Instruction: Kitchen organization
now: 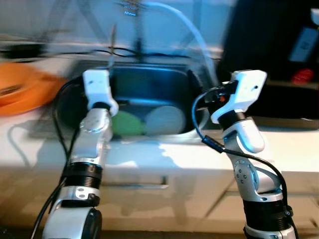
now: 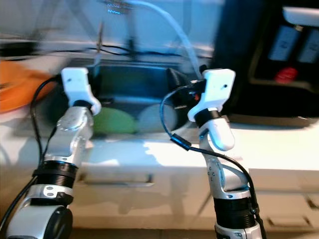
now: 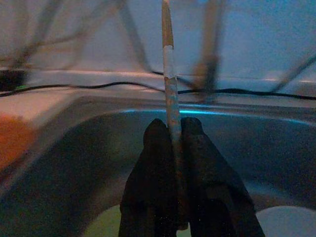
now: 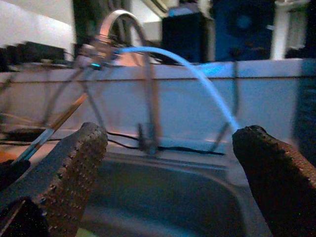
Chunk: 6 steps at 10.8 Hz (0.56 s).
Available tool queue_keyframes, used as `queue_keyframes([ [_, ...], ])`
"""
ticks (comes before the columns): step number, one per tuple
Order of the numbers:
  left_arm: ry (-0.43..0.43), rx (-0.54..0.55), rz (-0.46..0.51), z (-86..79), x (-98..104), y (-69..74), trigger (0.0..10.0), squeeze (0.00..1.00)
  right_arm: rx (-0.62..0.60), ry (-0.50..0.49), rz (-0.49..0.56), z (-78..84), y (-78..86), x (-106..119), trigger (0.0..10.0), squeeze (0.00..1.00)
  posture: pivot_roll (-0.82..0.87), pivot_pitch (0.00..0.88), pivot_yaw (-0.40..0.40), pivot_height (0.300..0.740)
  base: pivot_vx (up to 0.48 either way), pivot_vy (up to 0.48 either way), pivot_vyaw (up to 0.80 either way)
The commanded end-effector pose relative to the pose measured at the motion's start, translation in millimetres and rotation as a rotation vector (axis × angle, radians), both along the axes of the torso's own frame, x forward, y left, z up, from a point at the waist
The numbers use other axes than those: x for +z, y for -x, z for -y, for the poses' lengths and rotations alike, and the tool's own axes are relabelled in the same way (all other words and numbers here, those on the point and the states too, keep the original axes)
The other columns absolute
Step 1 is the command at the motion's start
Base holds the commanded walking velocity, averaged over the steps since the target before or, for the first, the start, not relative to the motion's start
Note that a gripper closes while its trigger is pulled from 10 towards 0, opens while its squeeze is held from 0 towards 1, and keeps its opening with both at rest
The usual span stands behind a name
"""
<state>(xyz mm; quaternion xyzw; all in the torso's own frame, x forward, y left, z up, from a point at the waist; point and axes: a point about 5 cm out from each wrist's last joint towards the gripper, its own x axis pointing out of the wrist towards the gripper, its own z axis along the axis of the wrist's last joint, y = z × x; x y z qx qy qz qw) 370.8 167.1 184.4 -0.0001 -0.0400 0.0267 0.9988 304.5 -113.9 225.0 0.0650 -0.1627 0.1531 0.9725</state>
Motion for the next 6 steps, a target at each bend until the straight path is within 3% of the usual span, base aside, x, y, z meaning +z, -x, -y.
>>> queue_keyframes([
  [1, -0.012, -0.002, -0.009, 2.9, 2.3, -2.7, 0.0, 0.0, -0.013, 0.008, 0.013, 2.8, 0.9, 2.6, 10.0, 0.0, -0.06, 0.019, -0.002, 0.74, 0.0, 0.0, 0.0],
  [3, -0.027, 0.007, -0.097, -0.4, -11.1, -7.0, 0.0, 0.0, -0.01, 0.006, 0.009, 1.4, 1.3, 1.9, 10.0, 0.0, -0.06, 0.023, -0.001, 0.74, 0.0, 0.0, 0.0],
  [5, -0.039, 0.0, -0.227, -8.4, -27.3, -13.2, 1.5, 0.0, 0.092, 0.021, -0.043, -8.4, 2.8, -3.2, 10.0, 0.0, -0.06, 0.031, 0.007, 0.74, 0.0, 0.0, 0.0],
  [6, -0.046, -0.006, -0.252, -11.0, -29.7, -14.6, 1.6, 0.0, 0.159, 0.017, -0.092, -13.4, 4.5, -8.2, 10.0, 0.0, -0.06, 0.038, 0.01, 0.74, 0.0, 0.0, 0.0],
])
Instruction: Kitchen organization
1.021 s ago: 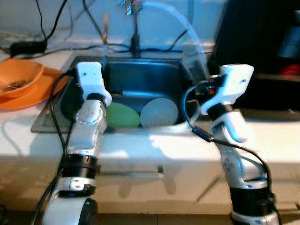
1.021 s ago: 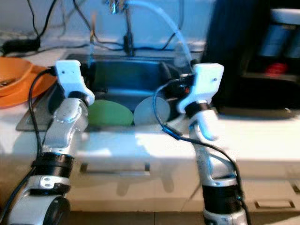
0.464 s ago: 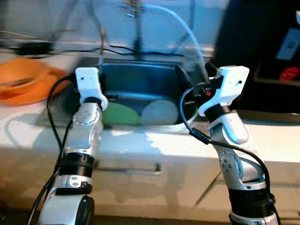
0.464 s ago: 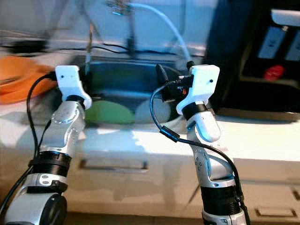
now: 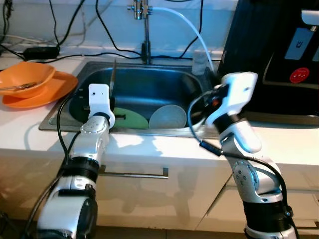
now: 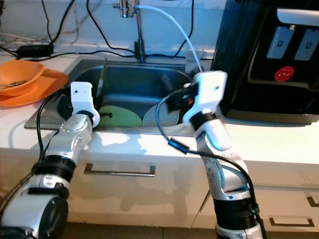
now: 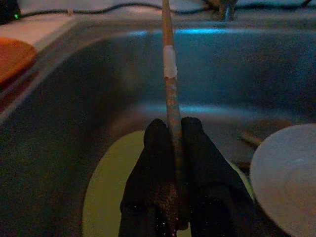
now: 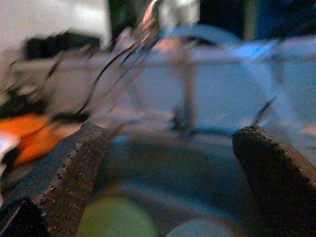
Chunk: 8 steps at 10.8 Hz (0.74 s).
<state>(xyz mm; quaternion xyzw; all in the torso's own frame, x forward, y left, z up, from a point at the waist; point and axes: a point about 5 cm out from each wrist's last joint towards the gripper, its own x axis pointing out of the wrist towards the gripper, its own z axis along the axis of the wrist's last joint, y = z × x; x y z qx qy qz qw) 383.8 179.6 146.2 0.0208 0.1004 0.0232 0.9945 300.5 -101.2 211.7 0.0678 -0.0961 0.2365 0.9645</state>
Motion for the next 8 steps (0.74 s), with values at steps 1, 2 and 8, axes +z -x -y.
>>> queue_keyframes([
  [1, -0.014, -0.015, 0.002, -0.8, 6.5, -3.7, 2.1, 0.0, 0.064, 0.004, -0.029, -6.2, 4.8, -2.8, 10.0, 0.0, -0.06, 0.044, 0.013, 0.74, 0.0, 0.0, 0.0],
  [2, -0.035, -0.036, -0.035, -4.7, 5.9, -8.9, 2.5, 0.0, 0.155, 0.041, -0.059, -14.2, 16.3, -11.5, 10.0, 0.0, -0.07, 0.061, 0.024, 0.74, 0.0, 0.0, 0.0],
  [8, -0.056, -0.285, -0.25, 24.0, -24.6, -5.4, 4.7, 0.0, 0.302, 0.074, -0.228, -31.4, 53.1, -34.1, 10.0, 0.0, -0.11, 0.112, 0.083, 0.74, 0.0, 0.0, 0.0],
])
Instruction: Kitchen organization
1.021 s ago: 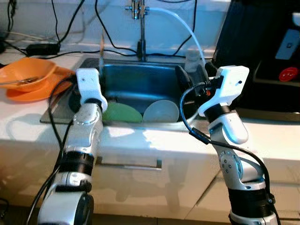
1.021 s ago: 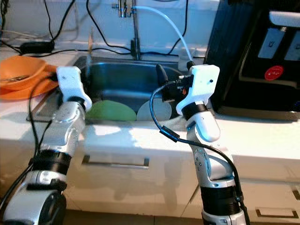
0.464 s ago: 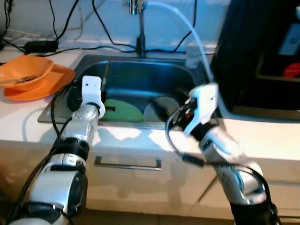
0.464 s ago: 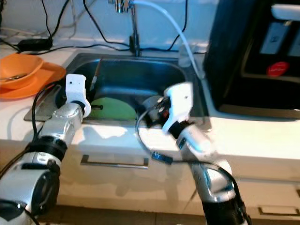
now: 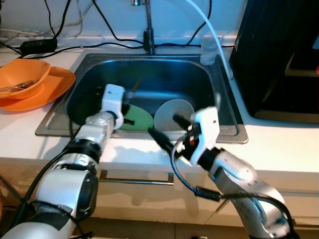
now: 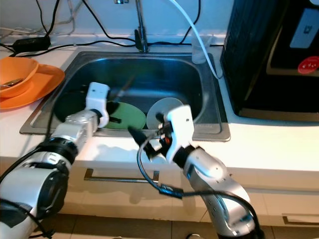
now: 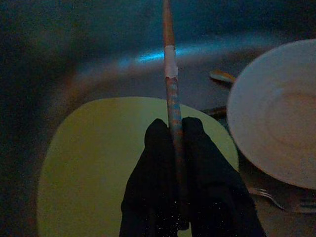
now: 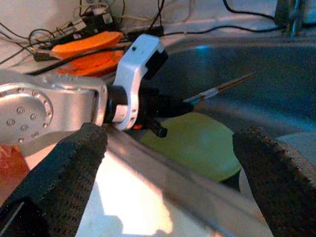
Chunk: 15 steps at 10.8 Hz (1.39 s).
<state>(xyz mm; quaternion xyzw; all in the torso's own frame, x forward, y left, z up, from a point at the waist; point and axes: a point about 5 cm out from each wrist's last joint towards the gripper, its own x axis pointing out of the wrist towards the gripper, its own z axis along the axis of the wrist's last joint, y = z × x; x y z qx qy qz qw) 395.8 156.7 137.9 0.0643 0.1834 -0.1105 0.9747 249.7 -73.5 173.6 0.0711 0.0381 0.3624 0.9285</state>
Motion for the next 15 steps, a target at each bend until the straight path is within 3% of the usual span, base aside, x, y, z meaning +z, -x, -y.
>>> queue_keyframes([
  [1, -0.003, -0.024, -0.075, 4.3, -15.4, 5.9, 4.8, 0.0, 0.024, 0.01, -0.01, -2.8, 4.7, 1.3, 10.0, 0.0, -0.12, 0.113, 0.084, 0.74, 0.0, 0.0, 0.0],
  [4, -0.011, -0.05, -0.106, 5.3, -17.0, 6.5, 7.7, 0.0, 0.039, 0.061, -0.057, -1.1, 8.3, -2.9, 10.0, 0.0, -0.13, 0.11, 0.081, 0.74, 0.0, 0.0, 0.0],
  [5, -0.011, -0.051, -0.108, 4.7, -16.6, 6.4, 10.0, 0.0, 0.041, 0.068, -0.061, -0.7, 8.5, -3.1, 10.0, 0.0, -0.13, 0.11, 0.081, 0.74, 0.0, 0.0, 0.0],
  [6, -0.009, -0.046, -0.107, 3.4, -15.3, 5.8, 10.0, 0.1, 0.041, 0.072, -0.061, 0.1, 8.5, -2.5, 10.0, 0.0, -0.13, 0.11, 0.081, 0.74, 0.0, 0.0, 0.0],
  [7, 0.002, -0.028, -0.103, 0.7, -14.5, 5.4, 10.0, 1.0, 0.04, 0.077, -0.062, 0.5, 8.3, -2.3, 10.0, 0.0, -0.13, 0.103, 0.076, 0.74, 0.0, 0.0, 0.0],
  [11, 0.02, -0.003, -0.101, -3.6, -14.8, 5.6, 10.0, 1.0, 0.04, 0.09, -0.066, 1.5, 6.9, -3.5, 10.0, 0.0, -0.12, 0.096, 0.067, 0.74, 0.0, 0.0, 0.0],
  [13, 0.045, 0.037, -0.027, -11.0, -2.8, 0.9, 10.0, 1.0, 0.034, 0.098, -0.058, 3.8, 4.9, -3.2, 10.0, 0.0, -0.12, 0.09, 0.063, 0.74, 0.0, 0.0, 0.0],
  [15, 0.048, 0.119, 0.152, -24.7, 20.0, -4.0, 10.0, 1.0, -0.017, 0.103, -0.018, 7.9, 0.4, 0.3, 10.0, 0.0, -0.11, 0.088, 0.047, 0.74, 0.0, 0.0, 0.0],
])
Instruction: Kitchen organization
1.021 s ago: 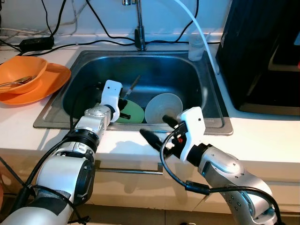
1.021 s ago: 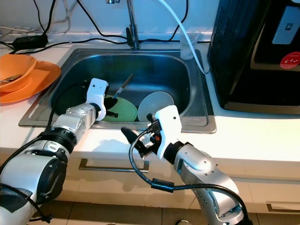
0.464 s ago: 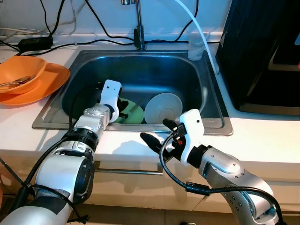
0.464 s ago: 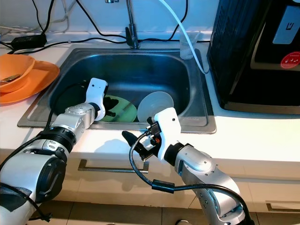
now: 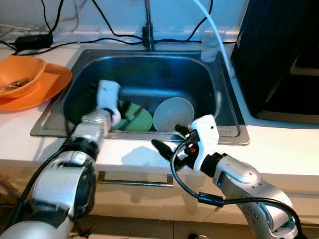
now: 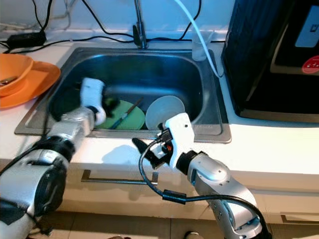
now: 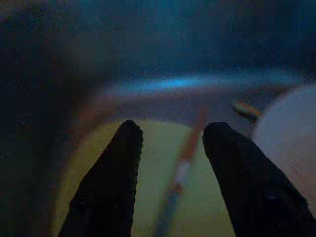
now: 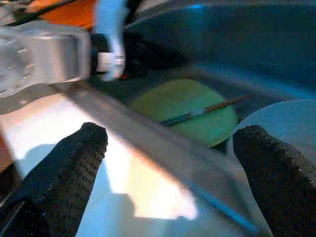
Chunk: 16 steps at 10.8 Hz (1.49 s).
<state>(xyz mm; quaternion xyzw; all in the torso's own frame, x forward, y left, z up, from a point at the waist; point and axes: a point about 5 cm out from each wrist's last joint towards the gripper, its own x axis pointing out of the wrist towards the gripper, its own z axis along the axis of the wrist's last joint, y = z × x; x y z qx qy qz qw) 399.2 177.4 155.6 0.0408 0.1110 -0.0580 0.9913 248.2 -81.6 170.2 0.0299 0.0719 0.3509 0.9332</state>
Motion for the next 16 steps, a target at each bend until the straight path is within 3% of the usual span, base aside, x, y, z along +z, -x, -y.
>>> queue_keyframes([
  [1, 0.0, 0.049, 0.096, -7.1, 9.4, 2.2, 10.0, 1.0, -0.054, -0.008, 0.058, 3.6, -7.3, 8.9, 10.0, 0.0, -0.1, 0.088, 0.036, 0.74, 0.0, 0.0, 0.0],
  [3, 0.007, 0.105, 0.277, -7.0, 19.9, 16.4, 10.0, 1.0, -0.147, -0.039, 0.12, 11.6, -19.1, 19.9, 10.0, 0.0, -0.08, 0.087, 0.019, 0.74, 0.0, 0.0, 0.0],
  [4, -0.034, 0.117, 0.485, 1.5, 31.0, 44.3, 10.0, 1.0, -0.257, -0.066, 0.18, 21.6, -31.7, 30.0, 10.0, 0.0, -0.07, 0.083, 0.007, 0.74, 0.0, 0.0, 0.0],
  [6, -0.05, 0.087, 0.541, 16.3, 37.8, 63.5, 10.0, 1.0, -0.304, -0.079, 0.21, 28.0, -37.0, 34.7, 10.0, 0.0, -0.06, 0.078, -0.002, 0.74, 0.0, 0.0, 0.0],
  [7, -0.047, 0.069, 0.568, 20.8, 45.9, 69.3, 10.0, 0.0, -0.323, -0.085, 0.221, 29.9, -40.0, 36.2, 10.0, 0.0, -0.05, 0.074, -0.007, 0.74, 0.0, 0.0, -0.8],
  [10, -0.038, 0.13, 0.612, 10.4, 68.4, 70.0, 10.0, 0.0, -0.342, -0.098, 0.255, 30.9, -45.0, 40.6, 10.0, 0.0, -0.05, 0.065, -0.001, 0.74, 0.0, 0.0, -0.8],
  [14, -0.039, 0.147, 0.59, 9.4, 69.2, 70.6, 10.0, 0.0, -0.354, -0.083, 0.312, 33.3, -47.6, 47.6, 10.0, 0.0, -0.05, 0.055, 0.006, 0.74, 0.0, 0.063, 0.0],
  [16, -0.035, 0.134, 0.594, 14.4, 71.9, 69.4, 10.0, 0.0, -0.383, -0.082, 0.325, 35.2, -49.8, 48.4, 10.0, 0.0, -0.06, 0.05, 0.003, 0.74, 0.0, 0.0, 0.69],
])
